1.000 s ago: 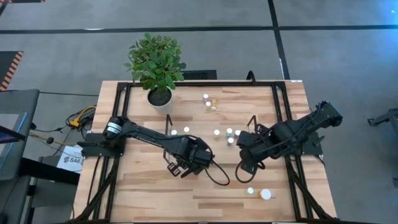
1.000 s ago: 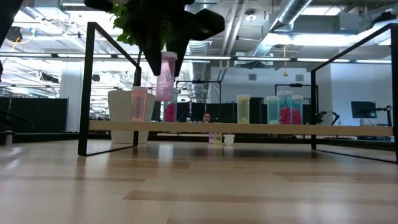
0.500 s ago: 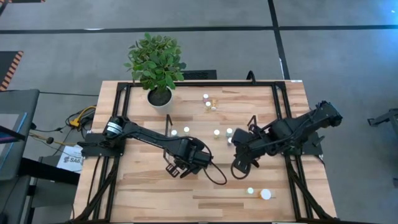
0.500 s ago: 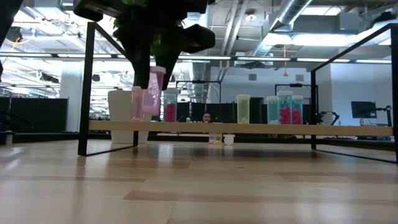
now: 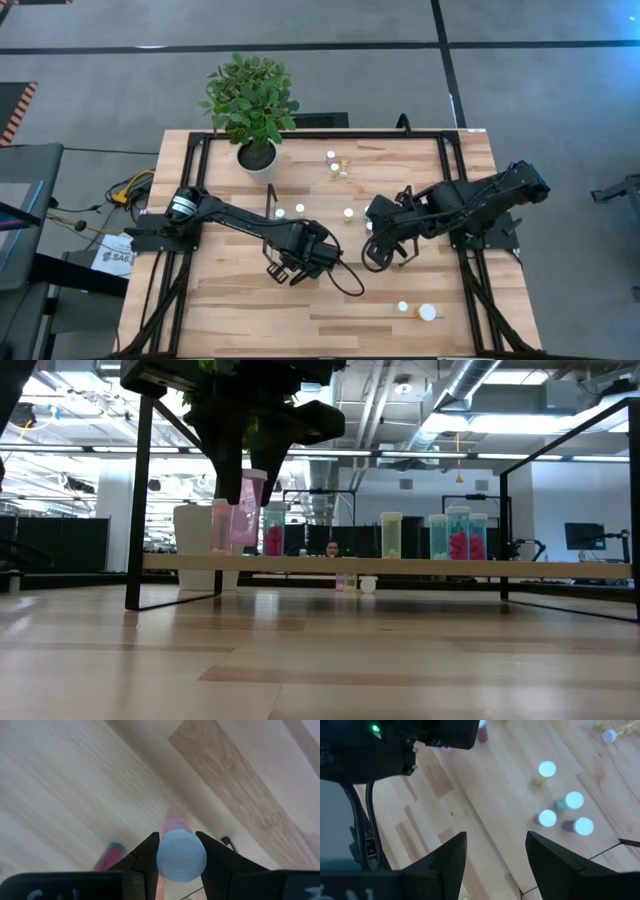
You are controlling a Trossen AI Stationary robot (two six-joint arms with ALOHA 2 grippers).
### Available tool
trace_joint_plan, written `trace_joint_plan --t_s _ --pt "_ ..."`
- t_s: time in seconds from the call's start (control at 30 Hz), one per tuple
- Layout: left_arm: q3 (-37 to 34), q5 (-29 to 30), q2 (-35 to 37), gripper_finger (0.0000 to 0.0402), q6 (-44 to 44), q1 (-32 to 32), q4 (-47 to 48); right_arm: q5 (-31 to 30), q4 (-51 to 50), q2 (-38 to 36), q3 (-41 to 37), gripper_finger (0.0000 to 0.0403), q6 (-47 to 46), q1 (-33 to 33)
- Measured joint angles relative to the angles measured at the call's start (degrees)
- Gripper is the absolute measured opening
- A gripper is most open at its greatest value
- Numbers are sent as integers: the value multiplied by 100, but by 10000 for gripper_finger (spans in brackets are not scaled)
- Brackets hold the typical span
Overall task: Pick and place medicine bottles onto shelf by color
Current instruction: Put the pink pill bottle on the shelf, then put the yellow pill bottle on the shelf
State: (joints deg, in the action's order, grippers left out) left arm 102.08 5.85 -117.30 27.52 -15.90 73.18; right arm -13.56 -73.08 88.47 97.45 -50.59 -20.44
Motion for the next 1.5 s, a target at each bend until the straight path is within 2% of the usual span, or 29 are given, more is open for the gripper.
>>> trace_joint_plan --t_s 0.2,0.53,0.87,1.0,1.5 --pt "-91 0 15 98 -108 0 -233 4 40 2 0 226 0 114" --pt "-1191 93 797 98 -460 8 -1220 4 307 2 2 226 0 288" --pt "-1494 -383 852 98 -464 193 -1264 6 1027 2 7 226 0 427" --pt "-1515 -389 857 99 -365 195 -1272 4 1288 2 7 226 0 476" --pt "-1525 -99 993 160 -372 227 -1087 4 1653 2 7 226 0 491"
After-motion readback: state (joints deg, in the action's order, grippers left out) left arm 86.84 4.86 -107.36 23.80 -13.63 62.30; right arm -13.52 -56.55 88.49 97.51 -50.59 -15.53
